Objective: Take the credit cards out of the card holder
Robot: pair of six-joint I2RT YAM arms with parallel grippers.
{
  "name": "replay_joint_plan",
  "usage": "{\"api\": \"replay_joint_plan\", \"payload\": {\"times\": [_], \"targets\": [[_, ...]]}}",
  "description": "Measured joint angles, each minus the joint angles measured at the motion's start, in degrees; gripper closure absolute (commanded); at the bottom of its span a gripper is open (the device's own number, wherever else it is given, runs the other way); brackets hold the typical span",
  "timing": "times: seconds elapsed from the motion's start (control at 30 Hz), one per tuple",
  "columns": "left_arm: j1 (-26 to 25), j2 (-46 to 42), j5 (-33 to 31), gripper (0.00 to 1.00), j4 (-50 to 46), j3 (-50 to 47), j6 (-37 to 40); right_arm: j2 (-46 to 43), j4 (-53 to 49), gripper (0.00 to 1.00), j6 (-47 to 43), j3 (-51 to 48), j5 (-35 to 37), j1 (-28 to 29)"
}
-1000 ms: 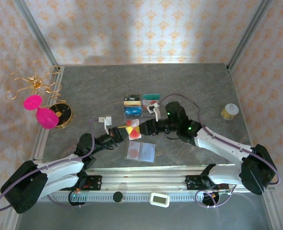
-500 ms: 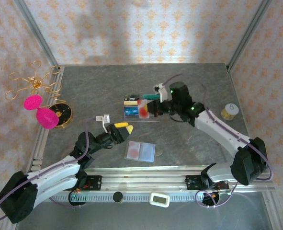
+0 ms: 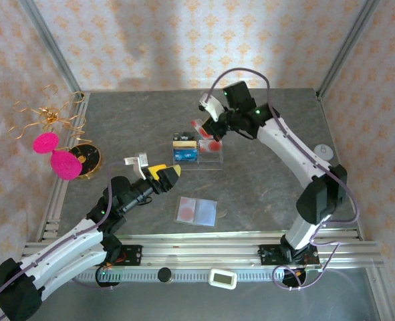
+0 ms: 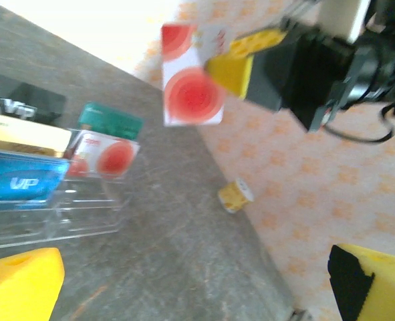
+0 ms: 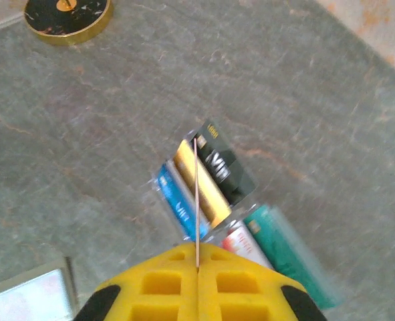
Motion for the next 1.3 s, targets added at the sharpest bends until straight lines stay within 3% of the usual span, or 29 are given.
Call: {"api": "replay_joint_plan", "payload": {"times": [0.17,0.43,0.77,1.3], "targets": [[0.0,1.07,-5.38,0.01,-6.47,3.45,3.48,7.39,-6.64,1.0,-10.14,9.68,1.79,0.0],[1.84,7.37,-12.55,0.01,-10.08,9.75,8.68,11.74,-12.74,1.0,-22.77,10.12,3.56,-0.07],[7.21,17.38,-10.36,0.01,-9.66,10.29,9.46,17.38,-15.65,1.0,-31.36,12.07,6.73,-2.1],[10.14,20.76,-4.85,0.01,-6.4,11.82,9.49,19.02,-15.74,1.0,-34.16,12.04,8.28,-2.91]]}}
